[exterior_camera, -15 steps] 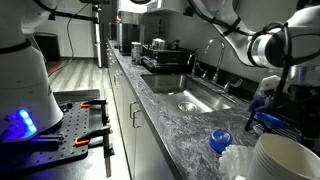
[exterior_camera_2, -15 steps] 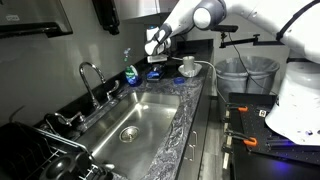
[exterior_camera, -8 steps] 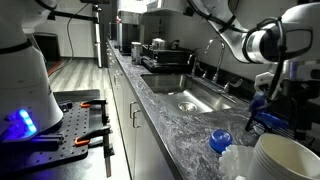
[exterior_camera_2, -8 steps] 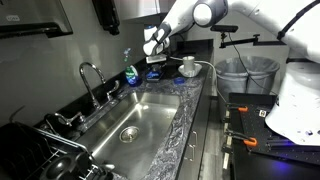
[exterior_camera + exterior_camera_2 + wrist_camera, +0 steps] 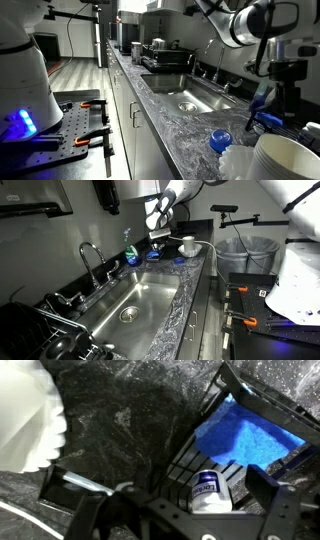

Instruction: Put the white container on the black rack on the right

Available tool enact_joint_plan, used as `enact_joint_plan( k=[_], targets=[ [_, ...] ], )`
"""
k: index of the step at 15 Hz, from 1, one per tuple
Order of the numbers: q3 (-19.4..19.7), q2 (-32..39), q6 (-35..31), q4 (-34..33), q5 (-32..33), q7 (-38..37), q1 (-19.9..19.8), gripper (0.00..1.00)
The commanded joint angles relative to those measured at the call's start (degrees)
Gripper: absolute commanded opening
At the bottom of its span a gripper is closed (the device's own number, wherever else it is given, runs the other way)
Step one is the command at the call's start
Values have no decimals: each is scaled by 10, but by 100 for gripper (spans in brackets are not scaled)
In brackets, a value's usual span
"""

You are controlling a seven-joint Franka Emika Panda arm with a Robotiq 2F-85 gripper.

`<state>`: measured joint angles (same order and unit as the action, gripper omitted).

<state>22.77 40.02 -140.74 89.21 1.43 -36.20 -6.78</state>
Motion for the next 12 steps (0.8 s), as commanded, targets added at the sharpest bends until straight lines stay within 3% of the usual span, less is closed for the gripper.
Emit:
enact_joint_plan(
  k=[1,8,12],
  targets=[
    [13,-102,-26,129,38,-3,26,100],
    [0,-219,-42,262,91,2,39,100],
    [-27,-264,-32,312,96,40,28,100]
  ],
)
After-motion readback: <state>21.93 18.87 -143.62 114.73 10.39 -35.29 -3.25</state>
